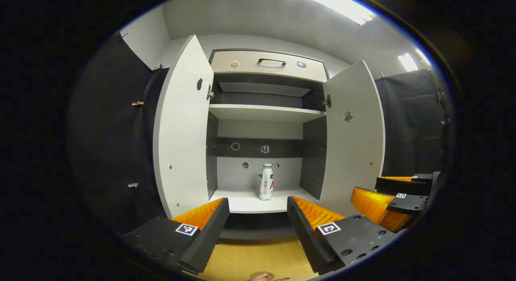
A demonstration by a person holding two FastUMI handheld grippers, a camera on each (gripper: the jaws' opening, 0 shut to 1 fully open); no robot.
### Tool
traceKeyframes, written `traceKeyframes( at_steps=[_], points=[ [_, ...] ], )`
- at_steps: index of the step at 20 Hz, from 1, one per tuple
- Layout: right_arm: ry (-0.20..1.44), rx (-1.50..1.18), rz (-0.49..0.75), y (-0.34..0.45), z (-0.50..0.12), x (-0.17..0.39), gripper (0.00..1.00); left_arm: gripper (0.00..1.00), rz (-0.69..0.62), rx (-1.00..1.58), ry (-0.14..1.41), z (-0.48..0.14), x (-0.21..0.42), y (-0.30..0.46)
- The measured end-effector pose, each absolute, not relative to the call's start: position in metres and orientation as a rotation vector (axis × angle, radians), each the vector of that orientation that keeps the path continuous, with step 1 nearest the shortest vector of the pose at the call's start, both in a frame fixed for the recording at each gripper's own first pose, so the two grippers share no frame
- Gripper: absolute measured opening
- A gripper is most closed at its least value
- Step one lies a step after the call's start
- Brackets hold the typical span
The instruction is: Grasp the bottle in the cabinet with the left hand and place it on the coaster, then close the right door with the right hand and the left door with the left hand.
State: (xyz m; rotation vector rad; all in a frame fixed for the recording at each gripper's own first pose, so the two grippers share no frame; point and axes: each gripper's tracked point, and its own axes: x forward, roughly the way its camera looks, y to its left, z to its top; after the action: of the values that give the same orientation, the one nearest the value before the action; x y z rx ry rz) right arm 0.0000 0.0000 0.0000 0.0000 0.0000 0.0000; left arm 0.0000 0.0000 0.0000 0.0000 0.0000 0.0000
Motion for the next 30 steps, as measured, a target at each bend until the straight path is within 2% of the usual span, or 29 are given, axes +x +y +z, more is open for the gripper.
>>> traceKeyframes(
  at_steps=[17,30],
  points=[
    [-0.001,-0.018,-0.011,0.016,0.003,-0.005,0.98,0.93,-0.027,0.005,-0.014,0.001,-0.004,0.01],
    [-0.01,-0.051,-0.161,0.003,0.001,-0.026,0.98,0.93,-0.108,0.025,0.006,-0.005,0.009,0.021]
  ],
)
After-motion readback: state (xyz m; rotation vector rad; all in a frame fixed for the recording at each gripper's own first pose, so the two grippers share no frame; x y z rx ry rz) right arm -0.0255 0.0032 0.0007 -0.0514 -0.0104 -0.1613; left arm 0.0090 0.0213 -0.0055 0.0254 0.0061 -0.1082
